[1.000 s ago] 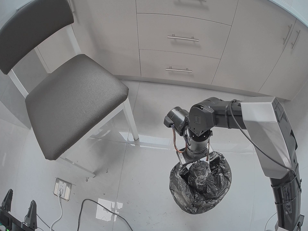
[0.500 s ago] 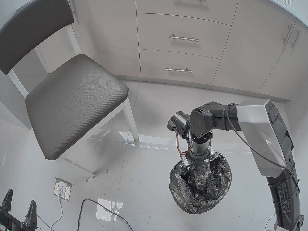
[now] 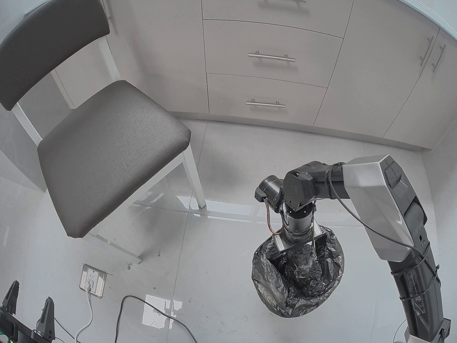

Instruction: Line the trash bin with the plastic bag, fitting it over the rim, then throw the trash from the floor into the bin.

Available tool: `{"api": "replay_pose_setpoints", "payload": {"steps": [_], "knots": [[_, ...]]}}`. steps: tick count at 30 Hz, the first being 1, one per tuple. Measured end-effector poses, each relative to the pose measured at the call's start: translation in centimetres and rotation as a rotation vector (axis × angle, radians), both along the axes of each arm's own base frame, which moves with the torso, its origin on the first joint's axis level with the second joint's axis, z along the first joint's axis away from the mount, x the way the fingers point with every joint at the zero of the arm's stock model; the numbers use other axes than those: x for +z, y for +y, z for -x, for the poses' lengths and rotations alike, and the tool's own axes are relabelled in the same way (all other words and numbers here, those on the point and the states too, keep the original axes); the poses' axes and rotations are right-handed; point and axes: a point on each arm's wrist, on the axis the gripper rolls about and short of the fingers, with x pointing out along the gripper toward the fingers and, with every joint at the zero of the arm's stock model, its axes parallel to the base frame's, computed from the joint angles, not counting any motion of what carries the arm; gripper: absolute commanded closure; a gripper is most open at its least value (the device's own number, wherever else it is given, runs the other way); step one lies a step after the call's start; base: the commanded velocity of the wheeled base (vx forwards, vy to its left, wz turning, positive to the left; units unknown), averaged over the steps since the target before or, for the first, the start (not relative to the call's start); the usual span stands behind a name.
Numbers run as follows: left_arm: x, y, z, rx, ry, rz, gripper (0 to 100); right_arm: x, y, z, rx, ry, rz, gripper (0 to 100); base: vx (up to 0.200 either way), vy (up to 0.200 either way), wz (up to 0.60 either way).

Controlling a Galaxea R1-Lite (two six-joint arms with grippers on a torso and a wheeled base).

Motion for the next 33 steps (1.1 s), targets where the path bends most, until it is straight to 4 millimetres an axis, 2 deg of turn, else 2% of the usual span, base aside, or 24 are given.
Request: {"api": "replay_pose_setpoints", "payload": {"steps": [14, 21, 26, 33], "knots": [[0.0, 0.0, 0.0, 0.000, 0.000, 0.000, 0, -3.8, 0.2, -0.6, -0.004, 0.028, 0.017, 100, 0.000, 0.000, 0.00], [0.0, 0.0, 0.0, 0.000, 0.000, 0.000, 0, -4.8, 0.1, -0.7, -0.007, 0.046, 0.027, 100, 0.000, 0.000, 0.00], [0.0, 0.0, 0.0, 0.000, 0.000, 0.000, 0, -3.8, 0.2, -0.6, -0.006, 0.032, 0.009, 100, 0.000, 0.000, 0.00], [0.0, 0.0, 0.0, 0.000, 0.000, 0.000, 0, -0.2, -0.2, -0.5, -0.017, -0.014, -0.028, 100, 0.000, 0.000, 0.00]]}}
